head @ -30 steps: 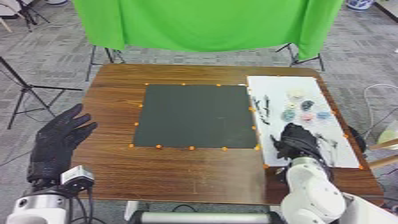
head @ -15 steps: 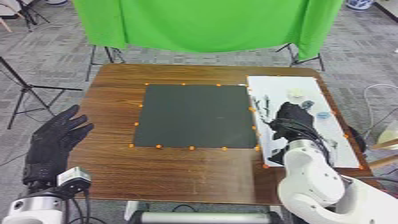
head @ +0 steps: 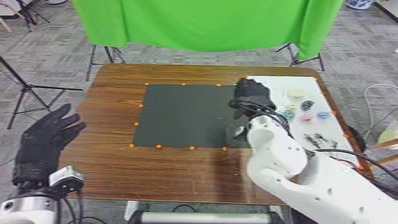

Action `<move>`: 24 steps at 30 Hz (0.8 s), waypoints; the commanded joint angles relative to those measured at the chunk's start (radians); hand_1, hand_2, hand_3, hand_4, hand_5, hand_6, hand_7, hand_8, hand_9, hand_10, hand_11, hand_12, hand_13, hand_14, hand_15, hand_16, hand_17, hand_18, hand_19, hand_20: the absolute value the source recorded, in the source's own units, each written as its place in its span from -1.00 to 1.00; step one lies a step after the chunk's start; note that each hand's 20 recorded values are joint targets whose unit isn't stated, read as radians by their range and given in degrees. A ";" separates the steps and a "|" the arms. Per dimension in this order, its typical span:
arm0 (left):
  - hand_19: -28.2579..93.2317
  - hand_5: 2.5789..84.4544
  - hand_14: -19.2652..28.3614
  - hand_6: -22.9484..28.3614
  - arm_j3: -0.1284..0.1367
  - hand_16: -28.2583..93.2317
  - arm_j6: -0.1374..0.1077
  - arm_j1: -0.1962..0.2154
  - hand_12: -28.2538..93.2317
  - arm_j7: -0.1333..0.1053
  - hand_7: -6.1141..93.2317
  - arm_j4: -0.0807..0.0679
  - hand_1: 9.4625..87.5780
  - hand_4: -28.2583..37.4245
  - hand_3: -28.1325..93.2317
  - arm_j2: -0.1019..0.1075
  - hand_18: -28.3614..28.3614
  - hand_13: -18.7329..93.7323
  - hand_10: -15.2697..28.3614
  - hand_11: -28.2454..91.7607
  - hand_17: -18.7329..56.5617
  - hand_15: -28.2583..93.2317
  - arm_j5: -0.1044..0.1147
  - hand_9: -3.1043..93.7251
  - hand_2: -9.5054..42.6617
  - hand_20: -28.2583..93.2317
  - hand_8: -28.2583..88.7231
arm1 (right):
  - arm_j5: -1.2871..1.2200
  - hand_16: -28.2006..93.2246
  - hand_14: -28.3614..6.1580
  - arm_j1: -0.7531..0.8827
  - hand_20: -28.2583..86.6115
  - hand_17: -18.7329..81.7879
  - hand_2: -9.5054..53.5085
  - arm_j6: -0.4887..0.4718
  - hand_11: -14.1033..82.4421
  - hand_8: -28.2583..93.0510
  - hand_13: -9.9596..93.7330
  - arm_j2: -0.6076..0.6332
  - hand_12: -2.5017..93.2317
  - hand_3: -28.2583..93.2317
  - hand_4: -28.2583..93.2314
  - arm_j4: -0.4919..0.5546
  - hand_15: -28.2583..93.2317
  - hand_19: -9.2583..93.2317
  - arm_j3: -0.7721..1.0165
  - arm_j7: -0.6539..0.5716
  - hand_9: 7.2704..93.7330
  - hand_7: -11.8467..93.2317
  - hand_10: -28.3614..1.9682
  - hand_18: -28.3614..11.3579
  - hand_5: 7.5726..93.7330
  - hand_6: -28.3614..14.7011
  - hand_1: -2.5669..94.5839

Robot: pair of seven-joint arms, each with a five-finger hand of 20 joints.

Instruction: Arrange flowers

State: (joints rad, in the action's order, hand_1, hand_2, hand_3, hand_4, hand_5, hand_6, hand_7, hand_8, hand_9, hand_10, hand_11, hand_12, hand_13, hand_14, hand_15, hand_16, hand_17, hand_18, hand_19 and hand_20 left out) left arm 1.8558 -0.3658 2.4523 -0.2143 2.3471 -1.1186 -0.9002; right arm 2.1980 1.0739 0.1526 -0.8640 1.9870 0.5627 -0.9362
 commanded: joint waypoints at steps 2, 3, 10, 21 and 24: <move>0.46 -0.10 0.91 0.30 0.045 -0.71 -0.014 0.051 -0.39 -0.003 -0.56 0.007 -0.61 -0.80 0.82 -0.013 0.81 -0.19 0.59 -0.08 -0.74 0.33 0.009 -0.20 -0.42 -0.51 -0.70 | 0.006 -0.21 0.29 -0.135 -0.18 0.22 -1.00 -0.037 0.41 -0.17 0.79 -0.256 -0.24 0.93 -0.99 -0.100 0.88 1.00 -0.056 0.100 0.79 0.01 0.03 -0.71 0.70 0.15 0.04; 0.46 -0.10 0.91 0.30 0.042 -0.71 -0.016 0.049 -0.38 -0.011 -0.56 0.004 -0.61 -0.81 0.82 -0.011 0.81 -0.19 0.59 -0.08 -0.74 0.33 0.012 -0.20 -0.42 -0.51 -0.70 | 0.010 -0.21 0.29 -0.132 -0.19 0.22 -1.00 -0.048 0.41 -0.17 0.79 -0.284 -0.24 0.93 -0.99 -0.117 0.88 1.00 -0.051 0.116 0.79 0.01 0.03 -0.71 0.70 0.15 0.04; 0.46 -0.10 0.92 0.30 0.025 -0.70 0.004 -0.021 -0.38 0.002 -0.56 -0.019 -0.60 -0.81 0.82 0.009 0.81 -0.19 0.59 -0.08 -0.74 0.33 0.007 -0.20 -0.41 -0.51 -0.70 | -0.010 -0.21 0.29 -0.166 -0.18 0.22 -1.00 -0.072 0.41 -0.17 0.79 -0.410 -0.24 0.93 -0.99 -0.237 0.88 1.00 -0.098 0.149 0.79 0.00 0.03 -0.70 0.71 0.15 0.04; 0.47 -0.10 0.94 0.31 -0.007 -0.70 0.035 -0.115 -0.38 0.021 -0.56 -0.043 -0.60 -0.80 0.81 0.045 0.82 -0.18 0.61 -0.09 -0.74 0.33 -0.005 -0.19 -0.40 -0.52 -0.70 | -0.157 -0.21 0.29 -0.219 -0.19 0.22 -1.00 -0.086 0.41 -0.17 0.79 -0.463 -0.25 0.93 -0.99 -0.371 0.88 1.00 -0.183 0.049 0.79 0.01 0.04 -0.70 0.71 0.16 0.04; 0.47 -0.10 0.95 0.31 -0.011 -0.70 0.032 -0.127 -0.38 0.017 -0.56 -0.046 -0.60 -0.79 0.81 0.049 0.82 -0.18 0.61 -0.10 -0.74 0.33 -0.003 -0.19 -0.40 -0.52 -0.70 | -0.153 -0.21 0.30 -0.187 -0.19 0.22 -1.00 -0.124 0.41 -0.18 0.79 -0.480 -0.25 0.92 -0.99 -0.391 0.88 1.00 -0.164 0.051 0.78 0.01 0.05 -0.70 0.71 0.16 0.04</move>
State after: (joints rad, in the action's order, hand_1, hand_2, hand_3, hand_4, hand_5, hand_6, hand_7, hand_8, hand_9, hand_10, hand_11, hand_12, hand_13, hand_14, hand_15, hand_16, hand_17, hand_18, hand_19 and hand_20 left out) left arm 1.8466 -0.3460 2.3353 -0.2015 2.3019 -1.0851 -0.8984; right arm 2.0555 0.8613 0.0878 -1.3176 1.6418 0.3770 -0.8574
